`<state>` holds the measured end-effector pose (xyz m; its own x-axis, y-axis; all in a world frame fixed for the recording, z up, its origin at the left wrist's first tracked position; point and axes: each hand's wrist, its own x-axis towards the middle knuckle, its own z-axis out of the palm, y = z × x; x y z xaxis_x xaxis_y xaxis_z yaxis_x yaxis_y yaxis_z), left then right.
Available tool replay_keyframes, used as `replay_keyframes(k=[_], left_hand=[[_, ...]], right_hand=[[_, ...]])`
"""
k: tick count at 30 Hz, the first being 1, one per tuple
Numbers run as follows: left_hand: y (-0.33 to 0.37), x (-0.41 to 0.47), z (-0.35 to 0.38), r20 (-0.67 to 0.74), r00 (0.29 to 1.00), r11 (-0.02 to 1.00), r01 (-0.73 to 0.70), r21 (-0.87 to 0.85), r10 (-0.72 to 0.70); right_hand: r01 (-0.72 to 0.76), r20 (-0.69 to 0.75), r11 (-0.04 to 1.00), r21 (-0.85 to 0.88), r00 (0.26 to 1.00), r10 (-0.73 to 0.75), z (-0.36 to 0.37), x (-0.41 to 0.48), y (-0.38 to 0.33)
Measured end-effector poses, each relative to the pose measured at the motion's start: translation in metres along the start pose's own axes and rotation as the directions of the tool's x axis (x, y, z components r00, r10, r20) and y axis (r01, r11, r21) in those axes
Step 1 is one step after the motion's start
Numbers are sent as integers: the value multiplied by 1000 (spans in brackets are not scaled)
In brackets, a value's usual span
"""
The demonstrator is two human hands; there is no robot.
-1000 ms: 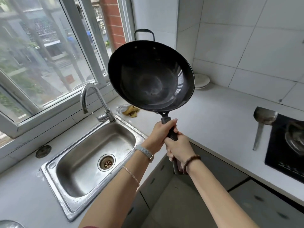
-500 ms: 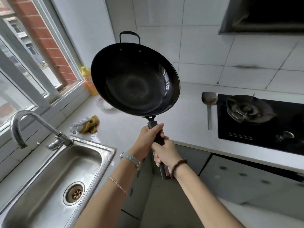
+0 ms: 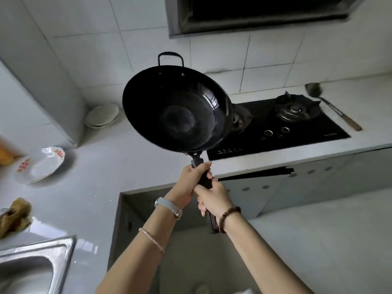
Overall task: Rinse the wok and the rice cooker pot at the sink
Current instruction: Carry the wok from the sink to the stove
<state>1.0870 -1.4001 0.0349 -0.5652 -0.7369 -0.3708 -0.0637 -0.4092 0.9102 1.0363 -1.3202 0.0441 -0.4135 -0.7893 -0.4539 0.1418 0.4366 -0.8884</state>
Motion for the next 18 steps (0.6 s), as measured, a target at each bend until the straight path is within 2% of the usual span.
replay_keyframes(k=[7,18], left_hand=[[-13,35,102,226,969,995,90,41,-97],[-41,67,267,451,876,981,109,163,-172]], right_hand=[[-2,-231,997,77,973,20,-92,5,15],[21,-478,979,203,875,80,-241,-5,39]])
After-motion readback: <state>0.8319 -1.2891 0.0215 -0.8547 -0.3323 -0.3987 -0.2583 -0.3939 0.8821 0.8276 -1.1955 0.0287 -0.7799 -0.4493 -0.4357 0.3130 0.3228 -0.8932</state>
